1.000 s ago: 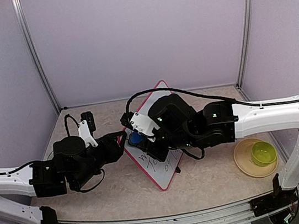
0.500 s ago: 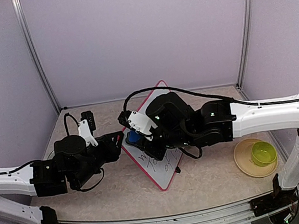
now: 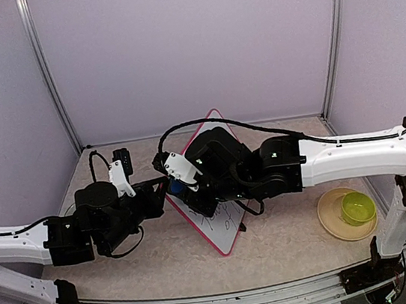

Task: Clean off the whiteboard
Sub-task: Hold the whiteboard at the center of the board, then erase the whiteboard at the center of the board.

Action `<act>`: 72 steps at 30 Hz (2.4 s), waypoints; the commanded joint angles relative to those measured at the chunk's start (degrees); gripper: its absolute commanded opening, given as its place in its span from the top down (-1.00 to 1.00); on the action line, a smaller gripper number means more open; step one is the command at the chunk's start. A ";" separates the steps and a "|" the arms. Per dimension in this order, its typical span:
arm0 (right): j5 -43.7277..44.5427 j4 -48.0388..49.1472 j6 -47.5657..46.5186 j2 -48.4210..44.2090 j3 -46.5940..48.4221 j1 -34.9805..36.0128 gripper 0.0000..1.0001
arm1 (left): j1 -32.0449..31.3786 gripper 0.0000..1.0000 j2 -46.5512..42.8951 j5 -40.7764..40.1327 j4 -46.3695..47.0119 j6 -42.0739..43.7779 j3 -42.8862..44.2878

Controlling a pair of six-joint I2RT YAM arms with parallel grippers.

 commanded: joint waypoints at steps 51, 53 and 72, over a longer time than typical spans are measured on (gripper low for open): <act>-5.46 -12.27 12.03 -18.61 -24.90 -15.11 0.32 | -0.74 1.00 -1.68 1.12 3.51 4.01 -1.45; -6.57 -12.56 14.09 -19.42 -28.46 -17.28 0.32 | -0.73 1.00 -1.21 1.14 3.60 4.16 -1.13; -12.58 -8.24 17.35 -6.89 -37.25 -25.63 0.12 | -0.75 1.00 -2.32 0.81 3.23 4.31 -0.95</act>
